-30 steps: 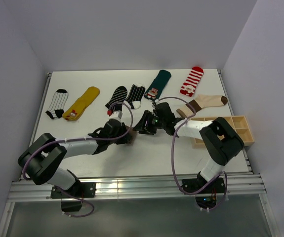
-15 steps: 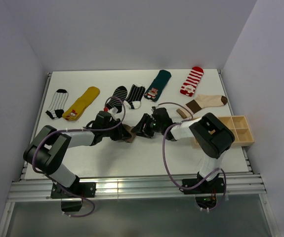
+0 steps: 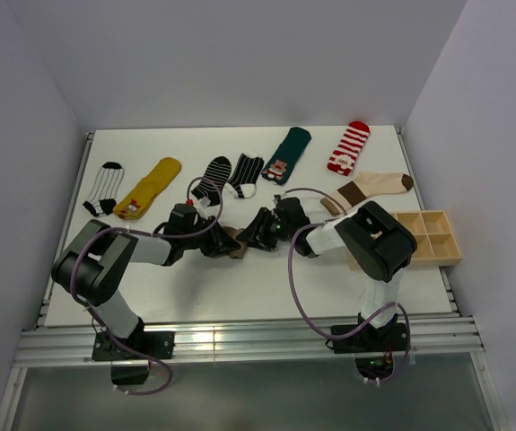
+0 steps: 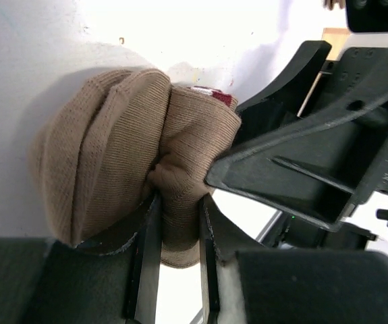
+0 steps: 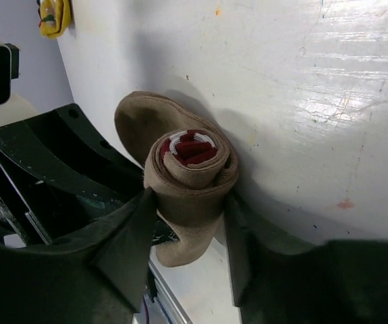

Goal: Roll the socks
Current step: Roll the sock at the center of the board.

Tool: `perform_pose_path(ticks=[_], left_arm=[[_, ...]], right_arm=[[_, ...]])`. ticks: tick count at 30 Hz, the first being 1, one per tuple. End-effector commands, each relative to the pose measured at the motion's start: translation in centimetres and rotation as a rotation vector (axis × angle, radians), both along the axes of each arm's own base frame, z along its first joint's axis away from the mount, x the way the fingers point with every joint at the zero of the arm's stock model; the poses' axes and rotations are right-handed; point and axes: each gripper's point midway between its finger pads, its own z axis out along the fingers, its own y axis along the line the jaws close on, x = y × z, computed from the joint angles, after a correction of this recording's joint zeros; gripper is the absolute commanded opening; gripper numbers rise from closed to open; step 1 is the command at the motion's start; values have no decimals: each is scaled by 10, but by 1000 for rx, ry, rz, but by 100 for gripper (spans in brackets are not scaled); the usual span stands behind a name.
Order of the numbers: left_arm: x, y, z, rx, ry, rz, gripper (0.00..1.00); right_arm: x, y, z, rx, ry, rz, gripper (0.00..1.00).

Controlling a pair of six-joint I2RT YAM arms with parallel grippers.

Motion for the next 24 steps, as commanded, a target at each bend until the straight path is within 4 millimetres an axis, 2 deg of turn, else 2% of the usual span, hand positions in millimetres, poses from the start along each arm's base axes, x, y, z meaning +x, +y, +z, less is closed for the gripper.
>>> perform_pose_path(ticks=[1,3,5,6,7,10,11,12,13,14,16,17,18,19,20,21,22,24], left_arm=[[-39,13,-44,61,170,-2,9],[-44,15,-48,58,185,3,10],[-43,18,-49,72,182,21,13],[-43,20,-50,82,176,23,14],[-43,22,-51,95,174,28,18],[-36,28,-47,141,139,56,29],[-30,31,-41,158,104,78,37],[-30,35,-40,184,102,82,41],[-27,37,-37,198,86,91,48],[-23,39,-27,204,53,106,50],[-19,48,-24,272,24,139,54],[-9,51,-11,296,-36,173,55],[-10,57,-11,336,-40,189,55],[-12,54,-5,356,-72,187,56],[-9,52,9,359,-126,195,57],[-4,60,13,414,-166,240,57],[-8,51,20,427,-215,221,56],[-3,43,44,446,-329,242,56]], right_arm=[[-4,8,-9,-29,1,47,47],[-4,8,-7,-40,-15,65,40],[-7,3,-12,-86,1,76,27],[-3,3,-7,-108,-29,81,22],[-6,-2,-12,-145,-7,86,14],[-6,-10,-13,-228,0,100,4],[-6,-12,-12,-246,2,105,2],[-1,-11,-8,-261,-12,109,1],[-5,-17,-13,-300,20,113,0],[-5,-18,-13,-315,27,117,0],[-6,-20,-13,-361,50,132,0],[-2,-20,-11,-380,43,132,0],[-6,-24,-15,-406,75,133,0],[-6,-25,-15,-420,83,133,0],[-2,-24,-13,-432,81,127,0],[-6,-29,-16,-463,110,129,0],[-6,-30,-16,-478,114,128,0],[-4,-28,-14,-501,114,129,0]])
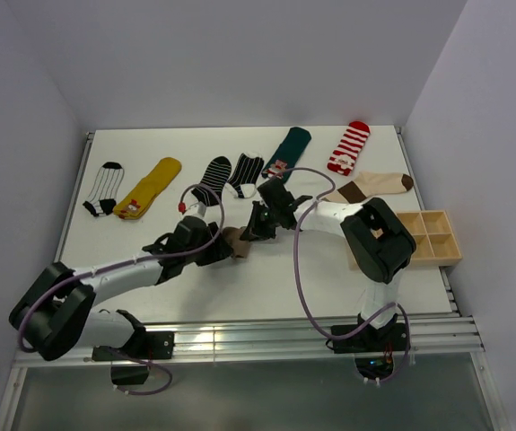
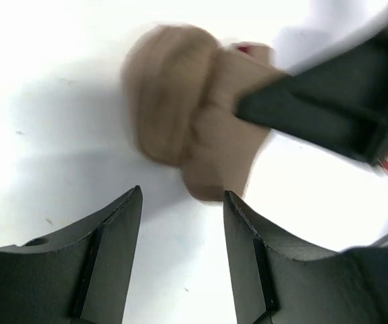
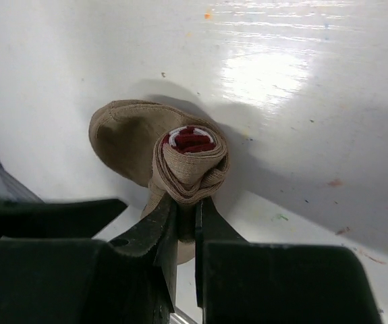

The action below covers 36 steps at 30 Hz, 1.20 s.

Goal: Roll the socks
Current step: Roll the sock at the center of the board.

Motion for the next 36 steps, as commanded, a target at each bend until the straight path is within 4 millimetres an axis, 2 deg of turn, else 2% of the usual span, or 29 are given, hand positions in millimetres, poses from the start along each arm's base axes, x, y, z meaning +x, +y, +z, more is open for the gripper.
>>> perform_pose_path(ticks=[1,4,8,10,12,13,15,16,17,19,24,29,34,36], left_arm=[[13,3,34,181,-228,60,56],[6,-13,48,227,-328,23,56],[10,-34,61,275,-415,-1,57],[9,-44,53,325,-432,-39,57],[14,-52,56,359,-460,-41,57],[14,-56,46,391,-457,-57,57],[17,-62,45,421,-472,-64,56],[16,-64,34,450,-462,-80,56],[17,-67,34,452,-463,-81,55],[18,-65,22,499,-449,-82,54],[21,-59,5,565,-433,-67,51],[19,-55,-15,615,-392,-66,40],[14,-52,-26,611,-355,-75,20],[11,-51,-31,589,-328,-82,17]], right_arm=[[-11,-21,-17,-165,60,2,0],[-10,-20,-16,-173,73,-1,0],[-9,-18,-15,-182,81,-1,0],[-10,-19,-15,-189,90,0,0],[-10,-18,-15,-192,93,0,0],[-10,-18,-16,-194,99,1,0],[-10,-18,-16,-196,101,3,0],[-11,-17,-16,-195,102,4,0],[-11,-17,-16,-194,105,5,0],[-11,-17,-16,-192,107,7,0],[-13,-13,-16,-169,111,17,0],[-18,-4,-12,-97,112,38,1],[-22,4,-2,-2,84,52,11],[-16,9,7,63,45,45,20]])
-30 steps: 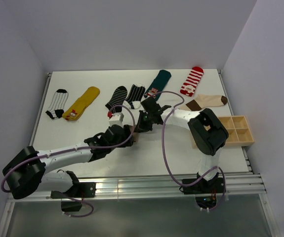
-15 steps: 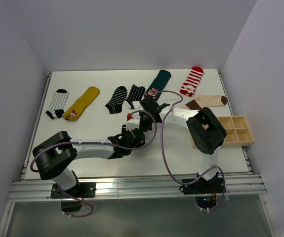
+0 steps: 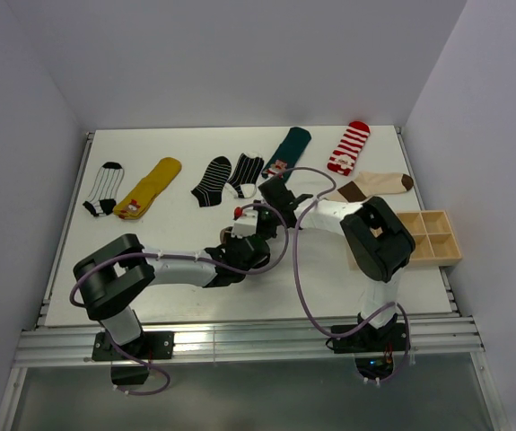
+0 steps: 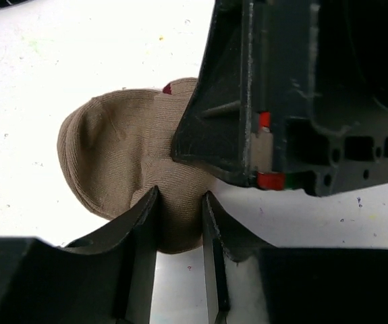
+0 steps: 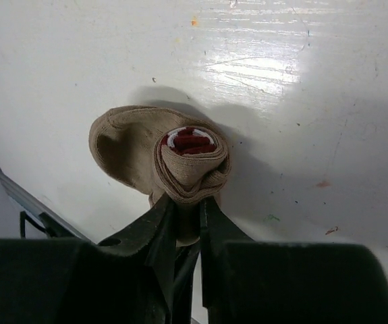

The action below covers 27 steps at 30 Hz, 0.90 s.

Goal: Roll the socks
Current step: Roll the sock at the center of the board.

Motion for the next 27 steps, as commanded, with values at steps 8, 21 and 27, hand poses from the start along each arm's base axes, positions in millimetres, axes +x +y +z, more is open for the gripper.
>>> perform_pose_path(ticks=[8,21,27], left_arm=[[-21,9,-14,-195,214,-59,18],[-14,22,17,-649,441,-142,24],[-7,31,12,-749,522,-107,24]], right_arm=[[-6,1,45,294,-103,-8,54],[3,7,56,385,-228,-46,61],[6,14,36,362,-225,-54,61]])
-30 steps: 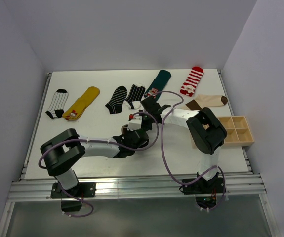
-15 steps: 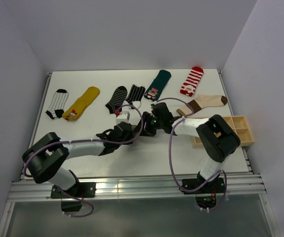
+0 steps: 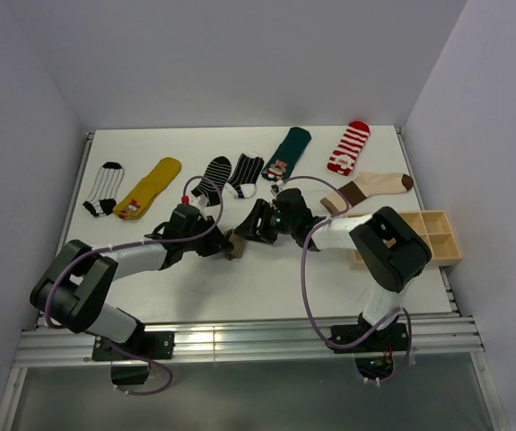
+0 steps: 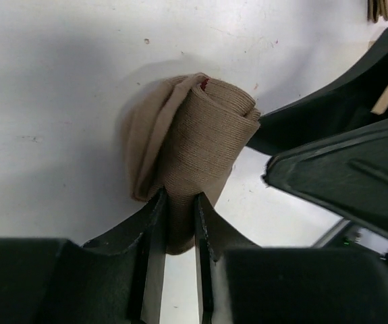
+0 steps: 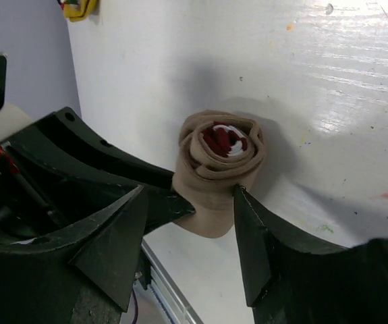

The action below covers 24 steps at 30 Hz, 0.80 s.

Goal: Roll the socks
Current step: Roll the sock at the center of the board.

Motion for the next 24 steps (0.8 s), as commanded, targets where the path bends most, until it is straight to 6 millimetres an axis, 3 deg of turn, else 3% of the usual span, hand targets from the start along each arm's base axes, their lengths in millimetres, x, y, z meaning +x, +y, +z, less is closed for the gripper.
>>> perform_pose_path(ticks=[1,9,14,21,24], left_arm=[[-5,-6,2,-108,73,-30,24],[-2,-5,-18,-136,165,-14,25],[-2,-6,-27,-130,196,-15,25],[2,-4,-28,-112,191,-9,33],[5,6,-19,-75,137,28,44]], right_arm=[[7,7,-6,4,-36,-17,61],[2,9,-29,-54,4,3,59],[1,12,-33,-75,1,23,53],[3,9,-36,-142,-5,26,8],[3,0,-39,-217,14,23,0]])
